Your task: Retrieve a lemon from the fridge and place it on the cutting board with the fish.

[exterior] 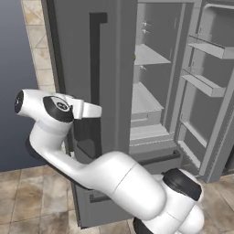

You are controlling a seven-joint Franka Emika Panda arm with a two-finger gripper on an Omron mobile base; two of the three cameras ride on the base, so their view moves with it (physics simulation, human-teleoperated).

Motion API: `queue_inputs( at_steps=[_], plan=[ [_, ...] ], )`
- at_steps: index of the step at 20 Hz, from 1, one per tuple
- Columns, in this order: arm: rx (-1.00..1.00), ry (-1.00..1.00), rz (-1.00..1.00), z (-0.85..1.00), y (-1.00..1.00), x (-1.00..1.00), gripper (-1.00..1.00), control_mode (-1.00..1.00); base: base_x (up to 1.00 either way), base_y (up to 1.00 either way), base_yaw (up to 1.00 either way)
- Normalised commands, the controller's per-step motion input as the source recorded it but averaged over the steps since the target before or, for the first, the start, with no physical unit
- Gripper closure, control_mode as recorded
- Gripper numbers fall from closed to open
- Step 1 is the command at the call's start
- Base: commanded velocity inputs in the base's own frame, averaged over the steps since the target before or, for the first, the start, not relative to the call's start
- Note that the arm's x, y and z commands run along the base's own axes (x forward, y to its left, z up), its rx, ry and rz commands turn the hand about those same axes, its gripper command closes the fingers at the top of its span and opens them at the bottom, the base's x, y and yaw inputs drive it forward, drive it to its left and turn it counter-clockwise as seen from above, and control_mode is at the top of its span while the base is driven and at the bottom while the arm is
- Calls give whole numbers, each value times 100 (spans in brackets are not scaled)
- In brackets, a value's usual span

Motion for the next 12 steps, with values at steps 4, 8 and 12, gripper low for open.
queue_inputs(
  at_steps=[4, 8, 12],
  plan=[
    [0, 0, 0, 0, 0, -29, -100, -100, 0, 0, 0],
    [0, -12, 2, 0, 7, 0, -100, -100, 0, 0, 0],
    [0, -29, 1, 0, 1, -17, -100, -100, 0, 0, 0]
  ],
)
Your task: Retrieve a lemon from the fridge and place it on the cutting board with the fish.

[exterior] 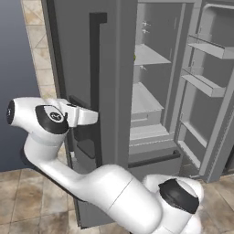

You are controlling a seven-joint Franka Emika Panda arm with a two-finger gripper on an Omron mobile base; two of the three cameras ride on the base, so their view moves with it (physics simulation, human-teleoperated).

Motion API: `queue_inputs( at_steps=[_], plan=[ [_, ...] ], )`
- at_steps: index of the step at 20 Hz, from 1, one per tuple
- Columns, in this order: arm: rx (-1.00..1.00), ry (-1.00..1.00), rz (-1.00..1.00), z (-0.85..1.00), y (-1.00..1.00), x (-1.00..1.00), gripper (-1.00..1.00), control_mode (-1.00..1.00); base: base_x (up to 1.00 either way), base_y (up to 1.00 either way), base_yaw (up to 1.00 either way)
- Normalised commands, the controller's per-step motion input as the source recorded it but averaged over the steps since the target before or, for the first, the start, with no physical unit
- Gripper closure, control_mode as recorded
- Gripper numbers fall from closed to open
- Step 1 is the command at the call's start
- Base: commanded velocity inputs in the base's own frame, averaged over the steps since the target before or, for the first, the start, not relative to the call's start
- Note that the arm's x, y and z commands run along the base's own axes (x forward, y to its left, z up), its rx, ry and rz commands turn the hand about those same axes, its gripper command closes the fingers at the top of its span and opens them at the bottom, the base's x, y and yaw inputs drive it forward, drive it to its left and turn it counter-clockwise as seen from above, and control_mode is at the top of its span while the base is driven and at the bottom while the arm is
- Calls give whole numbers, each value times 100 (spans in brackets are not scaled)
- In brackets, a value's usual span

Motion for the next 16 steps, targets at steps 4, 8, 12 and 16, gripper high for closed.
queue_inputs(
  at_steps=[4, 8, 12, 16],
  plan=[
    [0, -16, 0, 18, 0, -41, -100, -100, 0, 0, 0],
    [3, -7, 1, 30, -23, -90, -100, -100, 0, 0, 0],
    [17, -22, 3, 0, -61, -100, -100, -100, 0, 0, 0],
    [25, -15, 13, 1, -59, -100, -100, -100, 0, 0, 0]
  ],
)
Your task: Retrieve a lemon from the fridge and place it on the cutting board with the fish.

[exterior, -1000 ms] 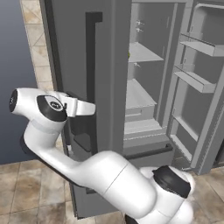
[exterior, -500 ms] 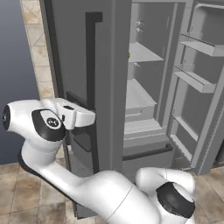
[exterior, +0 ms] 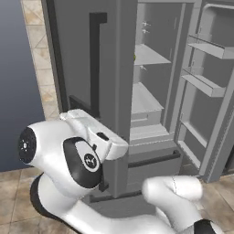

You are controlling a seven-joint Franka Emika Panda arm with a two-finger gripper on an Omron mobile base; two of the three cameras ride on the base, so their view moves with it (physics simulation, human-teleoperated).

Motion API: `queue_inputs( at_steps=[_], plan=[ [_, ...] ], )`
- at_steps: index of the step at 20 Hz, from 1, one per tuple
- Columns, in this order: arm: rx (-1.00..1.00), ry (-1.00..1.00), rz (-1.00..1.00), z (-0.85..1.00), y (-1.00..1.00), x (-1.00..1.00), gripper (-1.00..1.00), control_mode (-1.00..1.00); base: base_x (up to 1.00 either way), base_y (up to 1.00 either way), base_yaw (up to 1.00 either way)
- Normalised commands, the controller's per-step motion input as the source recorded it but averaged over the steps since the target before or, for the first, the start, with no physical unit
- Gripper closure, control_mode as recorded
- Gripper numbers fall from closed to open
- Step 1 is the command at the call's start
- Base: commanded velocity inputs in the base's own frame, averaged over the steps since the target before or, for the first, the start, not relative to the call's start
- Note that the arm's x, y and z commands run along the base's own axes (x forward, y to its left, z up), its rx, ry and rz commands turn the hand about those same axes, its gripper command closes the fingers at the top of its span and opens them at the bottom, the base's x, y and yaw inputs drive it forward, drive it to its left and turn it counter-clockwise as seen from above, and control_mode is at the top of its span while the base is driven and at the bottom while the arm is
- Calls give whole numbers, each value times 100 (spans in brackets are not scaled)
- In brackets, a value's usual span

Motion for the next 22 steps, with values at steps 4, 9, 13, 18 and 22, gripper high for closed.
queue_inputs(
  at_steps=[4, 9, 13, 18, 22],
  plan=[
    [24, -10, 12, 11, -59, -100, -100, -100, 0, 0, 0],
    [43, -4, 3, 12, -85, -45, -100, -100, 0, 0, 0],
    [50, 5, 0, 0, -100, 21, -100, -100, 0, 0, 0],
    [41, 20, 0, -2, -100, 32, -100, -100, 0, 0, 0],
    [33, 22, 0, -18, -84, 31, -100, -100, 0, 0, 0]
  ],
)
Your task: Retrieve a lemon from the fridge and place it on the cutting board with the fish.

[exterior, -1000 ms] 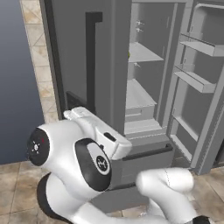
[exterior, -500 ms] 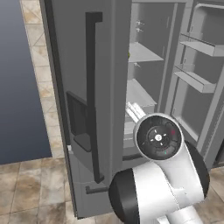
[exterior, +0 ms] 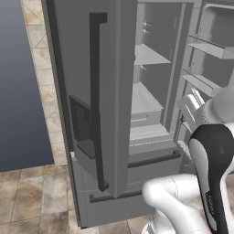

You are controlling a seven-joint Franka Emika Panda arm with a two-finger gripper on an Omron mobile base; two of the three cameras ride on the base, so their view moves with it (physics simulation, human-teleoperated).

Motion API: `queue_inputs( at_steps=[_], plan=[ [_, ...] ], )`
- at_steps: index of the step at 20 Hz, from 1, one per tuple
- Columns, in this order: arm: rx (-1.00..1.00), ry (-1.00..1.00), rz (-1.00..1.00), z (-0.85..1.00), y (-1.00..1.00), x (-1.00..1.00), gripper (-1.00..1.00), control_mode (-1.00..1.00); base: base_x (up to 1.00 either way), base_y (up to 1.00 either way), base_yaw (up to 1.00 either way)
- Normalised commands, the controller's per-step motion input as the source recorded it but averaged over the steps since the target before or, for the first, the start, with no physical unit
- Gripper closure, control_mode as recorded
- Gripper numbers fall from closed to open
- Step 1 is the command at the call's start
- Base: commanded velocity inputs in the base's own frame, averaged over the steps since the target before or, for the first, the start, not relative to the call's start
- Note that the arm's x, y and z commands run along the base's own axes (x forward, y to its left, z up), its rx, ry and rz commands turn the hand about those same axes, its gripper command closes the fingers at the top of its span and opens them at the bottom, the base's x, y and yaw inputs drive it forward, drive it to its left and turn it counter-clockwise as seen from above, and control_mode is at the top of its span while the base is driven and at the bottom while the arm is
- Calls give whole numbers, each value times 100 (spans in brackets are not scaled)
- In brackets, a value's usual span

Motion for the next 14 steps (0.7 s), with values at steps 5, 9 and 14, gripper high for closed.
queue_inputs(
  at_steps=[5, 9, 14],
  plan=[
    [28, 15, 1, -40, -47, 49, -100, -100, 0, 0, 0],
    [8, 0, 3, -48, 26, 28, -100, -100, 0, 0, 0],
    [4, 5, 1, -46, 51, 31, -100, -100, 0, 0, 0]
  ],
)
